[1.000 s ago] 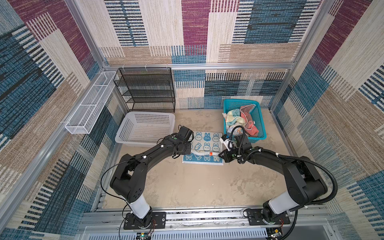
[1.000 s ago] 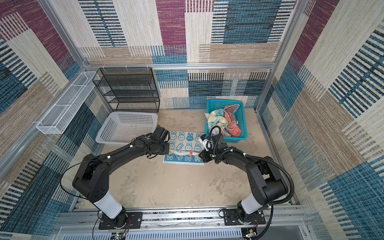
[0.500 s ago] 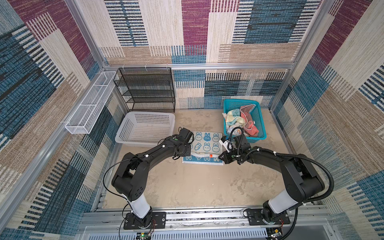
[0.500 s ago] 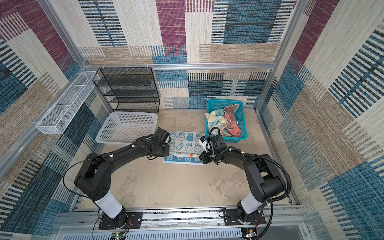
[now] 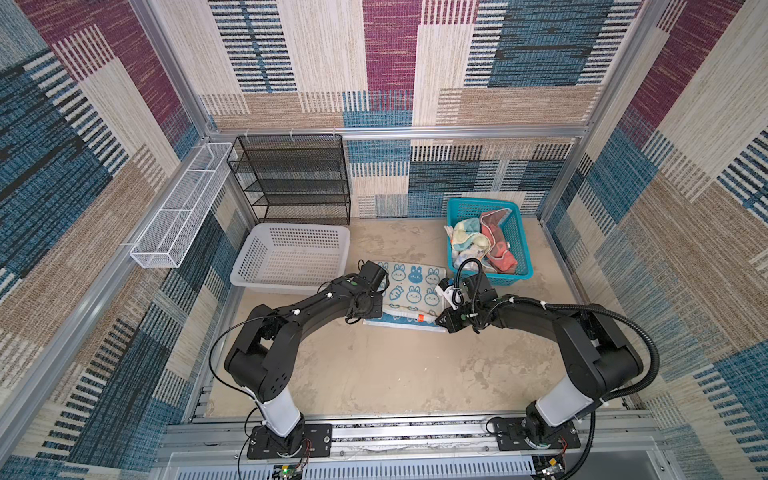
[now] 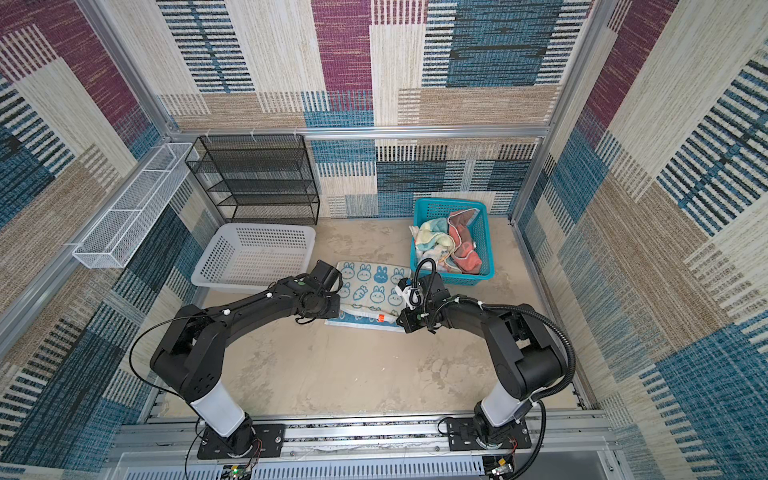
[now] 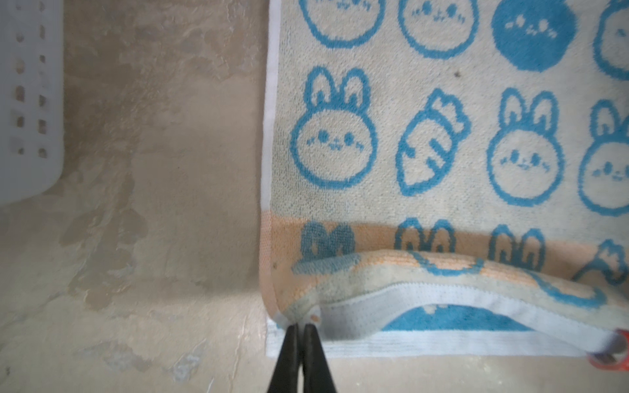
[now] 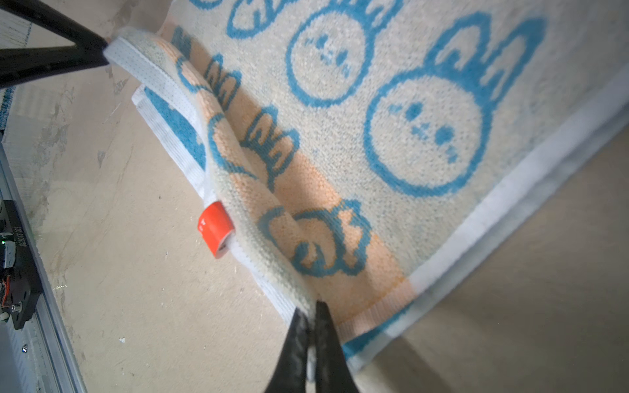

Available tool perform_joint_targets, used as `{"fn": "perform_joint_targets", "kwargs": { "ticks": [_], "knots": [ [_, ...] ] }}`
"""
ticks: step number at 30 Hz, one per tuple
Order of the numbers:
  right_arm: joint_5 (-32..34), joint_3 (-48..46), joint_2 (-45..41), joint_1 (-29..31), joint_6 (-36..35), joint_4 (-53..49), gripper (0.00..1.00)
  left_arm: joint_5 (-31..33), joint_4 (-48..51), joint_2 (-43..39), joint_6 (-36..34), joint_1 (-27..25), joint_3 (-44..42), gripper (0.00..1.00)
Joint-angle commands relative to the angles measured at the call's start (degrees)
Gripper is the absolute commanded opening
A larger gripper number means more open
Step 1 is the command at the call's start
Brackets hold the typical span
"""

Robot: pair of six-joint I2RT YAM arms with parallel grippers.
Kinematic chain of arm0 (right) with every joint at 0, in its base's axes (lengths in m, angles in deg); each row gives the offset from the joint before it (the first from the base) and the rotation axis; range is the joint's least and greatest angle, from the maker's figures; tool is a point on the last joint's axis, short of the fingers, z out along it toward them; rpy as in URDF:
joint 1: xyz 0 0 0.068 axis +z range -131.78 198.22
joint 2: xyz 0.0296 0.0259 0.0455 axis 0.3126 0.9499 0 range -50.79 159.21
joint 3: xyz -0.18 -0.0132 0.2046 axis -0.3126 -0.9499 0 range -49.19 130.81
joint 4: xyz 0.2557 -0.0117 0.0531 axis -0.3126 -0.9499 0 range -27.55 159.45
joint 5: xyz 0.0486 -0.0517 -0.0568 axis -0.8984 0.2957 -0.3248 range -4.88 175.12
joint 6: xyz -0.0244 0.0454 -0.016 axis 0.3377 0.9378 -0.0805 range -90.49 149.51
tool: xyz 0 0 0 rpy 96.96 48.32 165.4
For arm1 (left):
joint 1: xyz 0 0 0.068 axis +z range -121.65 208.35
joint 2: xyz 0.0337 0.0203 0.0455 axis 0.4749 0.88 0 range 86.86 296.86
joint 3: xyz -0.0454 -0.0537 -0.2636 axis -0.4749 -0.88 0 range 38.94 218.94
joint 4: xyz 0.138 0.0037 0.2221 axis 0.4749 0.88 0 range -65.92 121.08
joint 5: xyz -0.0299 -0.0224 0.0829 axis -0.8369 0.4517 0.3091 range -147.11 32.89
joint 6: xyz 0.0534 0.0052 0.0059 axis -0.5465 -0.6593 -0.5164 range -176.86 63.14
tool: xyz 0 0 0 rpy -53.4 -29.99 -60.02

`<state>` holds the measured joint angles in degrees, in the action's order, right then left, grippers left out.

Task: Fold and stack the towels
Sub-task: 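Open both grippers to release the folded edge onto the towel, then move both grippers to the folded towel's corners farthest from the robot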

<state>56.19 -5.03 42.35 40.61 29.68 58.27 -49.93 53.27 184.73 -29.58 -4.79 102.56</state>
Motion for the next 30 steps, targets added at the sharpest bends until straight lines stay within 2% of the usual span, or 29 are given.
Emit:
{"fn": "perform_joint_targets", "kwargs": {
  "ticks": [1, 4, 7, 11, 14, 18, 21, 30],
  "knots": [
    [0.2, -0.5, -0.8, 0.3, 1.4, -1.1, 0.10, -0.7, -0.1, -1.8, 1.2, -0.2, -1.5, 0.00],
    [2.4, -1.0, -2.0, 0.3, 2.3, -2.5, 0.15, -0.2, 0.1, -3.4, 1.1, -0.2, -3.3, 0.05],
    [4.3, -1.2, -3.2, 0.3, 2.8, -4.0, 0.23, 0.5, 1.4, -4.5, 0.5, -0.3, -4.1, 0.15],
    [3.7, -1.3, -5.2, 0.3, 2.9, -5.3, 0.42, 1.5, 3.9, -6.3, -1.4, -0.3, -4.4, 0.29],
    [2.5, -1.2, -7.5, 0.3, 2.9, -5.4, 0.52, 2.5, 5.5, -8.3, -2.6, -0.2, -4.1, 0.36],
    [4.2, -0.4, -10.0, 0.2, 4.1, -4.3, 0.56, 3.0, 5.0, -10.3, -3.9, -0.3, -2.8, 0.41],
    [5.6, 1.0, -10.2, 0.3, 5.7, -1.7, 0.57, 3.6, 3.5, -8.7, -5.7, -0.2, -0.3, 0.41],
    [8.4, 7.5, -0.9, 0.2, 10.2, 7.3, 0.56, 4.8, 1.6, 5.8, -9.4, -0.2, 14.3, 0.39]
  ]
}}
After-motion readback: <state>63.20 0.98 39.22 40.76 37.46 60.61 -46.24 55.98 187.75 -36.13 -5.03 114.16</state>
